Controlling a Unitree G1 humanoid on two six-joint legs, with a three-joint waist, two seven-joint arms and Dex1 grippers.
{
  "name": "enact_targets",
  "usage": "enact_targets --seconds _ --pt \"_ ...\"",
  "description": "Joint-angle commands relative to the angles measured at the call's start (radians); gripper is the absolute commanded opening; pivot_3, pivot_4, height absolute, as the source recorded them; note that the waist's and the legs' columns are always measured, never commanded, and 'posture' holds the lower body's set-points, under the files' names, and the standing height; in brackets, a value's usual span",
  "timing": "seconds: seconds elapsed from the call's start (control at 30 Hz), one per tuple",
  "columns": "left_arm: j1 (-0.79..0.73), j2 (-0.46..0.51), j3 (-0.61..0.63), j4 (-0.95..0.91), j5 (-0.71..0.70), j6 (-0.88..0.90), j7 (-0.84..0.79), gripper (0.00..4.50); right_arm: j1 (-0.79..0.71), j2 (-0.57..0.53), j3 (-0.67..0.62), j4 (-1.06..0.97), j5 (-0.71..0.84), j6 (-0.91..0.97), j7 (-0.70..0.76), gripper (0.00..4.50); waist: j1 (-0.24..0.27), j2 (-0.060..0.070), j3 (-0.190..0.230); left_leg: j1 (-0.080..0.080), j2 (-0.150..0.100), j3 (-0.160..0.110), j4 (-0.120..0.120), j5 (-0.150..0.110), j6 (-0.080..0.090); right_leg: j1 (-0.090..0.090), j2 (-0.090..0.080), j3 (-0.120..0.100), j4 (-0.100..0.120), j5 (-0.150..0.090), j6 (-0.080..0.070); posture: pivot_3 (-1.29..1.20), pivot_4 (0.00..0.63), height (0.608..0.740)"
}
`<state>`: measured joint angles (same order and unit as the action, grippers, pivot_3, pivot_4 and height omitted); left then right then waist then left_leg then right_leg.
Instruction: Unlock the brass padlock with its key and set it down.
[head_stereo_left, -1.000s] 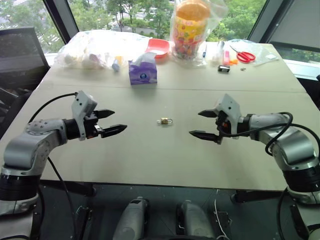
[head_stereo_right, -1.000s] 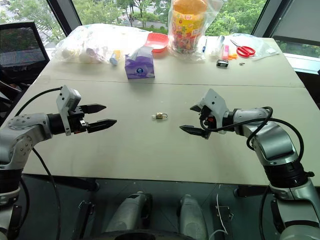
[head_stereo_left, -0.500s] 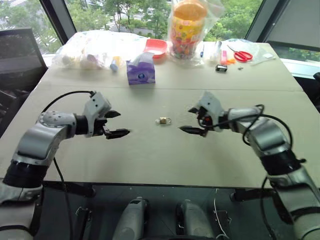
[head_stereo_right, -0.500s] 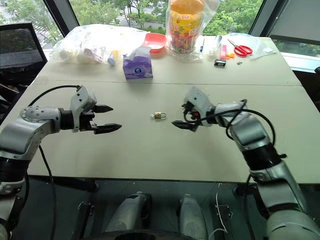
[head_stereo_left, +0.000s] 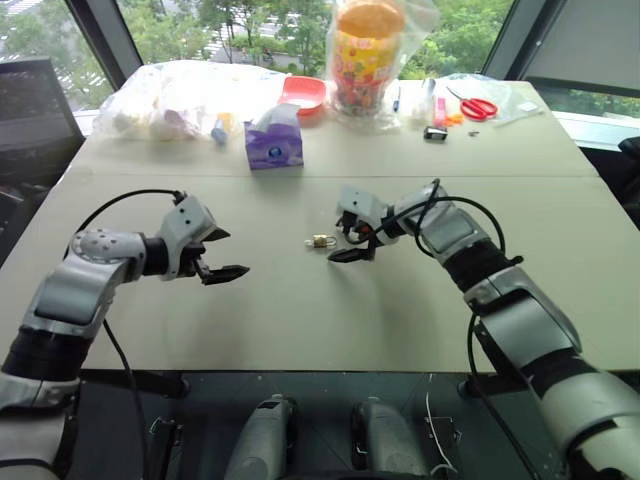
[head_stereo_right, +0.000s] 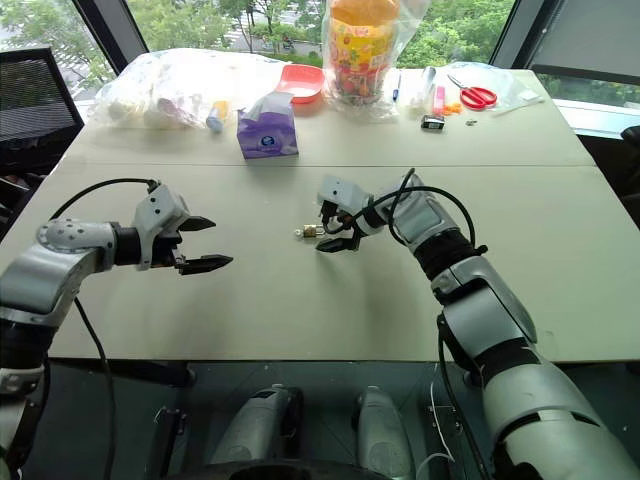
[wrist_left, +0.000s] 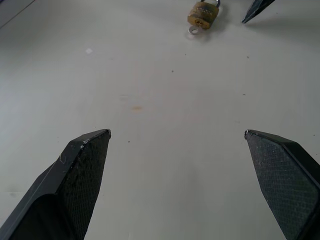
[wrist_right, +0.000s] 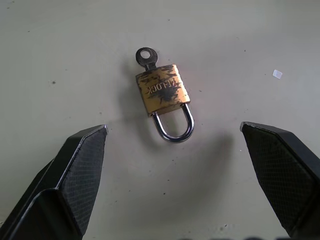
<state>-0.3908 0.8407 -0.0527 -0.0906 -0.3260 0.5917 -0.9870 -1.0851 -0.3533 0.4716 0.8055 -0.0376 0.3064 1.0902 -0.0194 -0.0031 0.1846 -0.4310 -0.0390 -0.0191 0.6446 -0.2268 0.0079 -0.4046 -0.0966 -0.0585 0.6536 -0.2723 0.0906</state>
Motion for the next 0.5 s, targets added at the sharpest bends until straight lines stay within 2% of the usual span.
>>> enact_targets --seconds 0.03,0.13,0.17,0.2,0.27,0.4,0.43,0.5 --pt "0.026 -0.007 0.047 -0.074 -0.024 0.026 0.030 4.48 -0.058 0.048 -0.024 0.103 -0.027 -0.080 0.007 4.45 0.000 0.000 0.000 0.000 0.000 0.000 0.000 0.000 0.000 0.000 0.000 0.000 0.001 0.000 0.000 0.00 0.150 0.740" --pt "0.039 -0.012 0.053 -0.085 -0.028 0.036 0.043 4.48 -0.080 0.087 -0.042 0.178 -0.038 -0.116 0.017 4.45 0.000 0.000 0.000 0.000 0.000 0.000 0.000 0.001 -0.002 0.000 0.001 0.000 0.001 0.000 0.000 0.00 0.150 0.740" --pt "0.041 -0.013 0.052 -0.086 -0.027 0.037 0.045 4.50 -0.085 0.098 -0.045 0.203 -0.045 -0.129 0.015 4.23 0.000 0.000 0.000 0.001 0.000 0.000 0.000 0.001 -0.002 0.000 0.001 0.001 0.002 0.000 0.000 0.00 0.150 0.740" --pt "0.042 -0.015 0.052 -0.088 -0.026 0.038 0.048 4.50 -0.089 0.107 -0.051 0.224 -0.049 -0.136 0.017 3.94 0.000 0.000 0.000 0.001 0.000 0.000 0.000 0.001 -0.002 0.000 0.001 0.001 0.002 0.000 0.000 0.00 0.150 0.740" --pt "0.042 -0.017 0.052 -0.090 -0.025 0.040 0.052 4.50 -0.087 0.110 -0.046 0.250 -0.069 -0.172 0.040 3.05 0.000 0.000 0.000 0.003 0.000 0.000 0.000 0.001 -0.002 0.001 0.001 0.001 0.002 0.000 -0.001 0.00 0.150 0.740" --pt "0.044 -0.020 0.067 -0.091 -0.032 0.043 0.063 4.50 -0.077 0.103 -0.057 0.268 -0.093 -0.191 0.046 0.93 0.000 0.000 0.000 0.004 0.000 0.000 0.000 0.001 -0.003 0.001 0.001 0.002 0.003 0.000 -0.001 0.00 0.150 0.740" --pt "0.043 -0.020 0.070 -0.088 -0.033 0.042 0.064 4.50 -0.075 0.101 -0.058 0.268 -0.097 -0.194 0.048 0.68 0.000 0.000 0.000 0.004 0.000 0.000 0.000 0.001 -0.003 0.001 0.001 0.002 0.004 0.000 -0.001 0.00 0.150 0.740" --pt "0.024 -0.044 0.077 -0.065 -0.044 0.030 0.074 4.50 -0.066 0.093 -0.063 0.247 -0.108 -0.213 0.033 0.70 0.001 0.000 0.000 0.004 0.000 0.000 0.000 0.002 -0.003 0.001 0.001 0.002 0.004 0.000 -0.001 0.00 0.150 0.740"
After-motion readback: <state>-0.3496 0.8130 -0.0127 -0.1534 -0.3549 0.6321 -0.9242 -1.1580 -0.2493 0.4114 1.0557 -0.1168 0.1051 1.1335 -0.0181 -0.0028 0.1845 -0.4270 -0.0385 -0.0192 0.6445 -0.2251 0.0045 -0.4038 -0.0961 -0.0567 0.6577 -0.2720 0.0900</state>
